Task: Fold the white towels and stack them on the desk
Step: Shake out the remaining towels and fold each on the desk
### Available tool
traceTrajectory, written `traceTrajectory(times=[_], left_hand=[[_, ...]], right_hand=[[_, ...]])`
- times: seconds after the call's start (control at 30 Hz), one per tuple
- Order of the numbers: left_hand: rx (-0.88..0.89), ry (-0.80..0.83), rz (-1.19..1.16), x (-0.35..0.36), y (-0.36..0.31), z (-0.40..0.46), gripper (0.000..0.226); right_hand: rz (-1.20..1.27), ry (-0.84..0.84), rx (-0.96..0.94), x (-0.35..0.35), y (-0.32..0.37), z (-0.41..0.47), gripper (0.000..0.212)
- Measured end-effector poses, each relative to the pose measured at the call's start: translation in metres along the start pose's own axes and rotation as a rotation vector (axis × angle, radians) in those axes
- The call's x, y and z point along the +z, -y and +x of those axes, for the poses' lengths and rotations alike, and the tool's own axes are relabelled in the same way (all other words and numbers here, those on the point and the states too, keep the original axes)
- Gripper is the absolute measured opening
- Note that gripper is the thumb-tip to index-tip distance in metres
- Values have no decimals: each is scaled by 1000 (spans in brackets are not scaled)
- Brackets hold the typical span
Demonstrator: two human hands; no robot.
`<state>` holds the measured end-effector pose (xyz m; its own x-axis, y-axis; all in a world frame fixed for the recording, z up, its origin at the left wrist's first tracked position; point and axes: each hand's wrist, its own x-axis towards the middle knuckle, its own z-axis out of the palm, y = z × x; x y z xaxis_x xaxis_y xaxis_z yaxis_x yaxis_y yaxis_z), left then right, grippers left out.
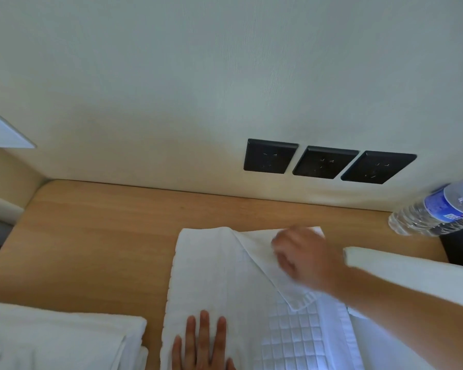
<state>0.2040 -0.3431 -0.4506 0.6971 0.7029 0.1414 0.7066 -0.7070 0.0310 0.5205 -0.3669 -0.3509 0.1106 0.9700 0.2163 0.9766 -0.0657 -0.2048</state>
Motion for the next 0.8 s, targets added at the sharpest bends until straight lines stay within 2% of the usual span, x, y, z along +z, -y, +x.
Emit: traceTrajectory(times=[0.07,0.13,0.2,0.27,0.37,0.5,0.6,0.73,0.8], left_hand=[[2,-1,4,0,2,2,59],[-20,-11,19,2,3,3,60],[-27,-9,32,4,3,3,60],[-10,-29,42,6,4,4,60],[12,-81,52,8,5,4,60],[33,-45,41,4,3,3,59],[36,-37,41,3,3,1,58],[33,-90,27,3,3,5,60],[38,-106,40,7,3,4,61]], right_hand=[[51,122,-237,12,40,-25,25],[-59,300,-384,32,72,-48,44],[-163,390,-239,49,87,-61,63],[-175,369,15,59,74,-60,76],[-222,405,215,47,20,-43,75],[-421,437,270,20,-42,-21,62],[-539,429,349,5,-63,0,58],[-342,297,241,3,-15,-7,69],[-260,282,175,20,29,-25,64]])
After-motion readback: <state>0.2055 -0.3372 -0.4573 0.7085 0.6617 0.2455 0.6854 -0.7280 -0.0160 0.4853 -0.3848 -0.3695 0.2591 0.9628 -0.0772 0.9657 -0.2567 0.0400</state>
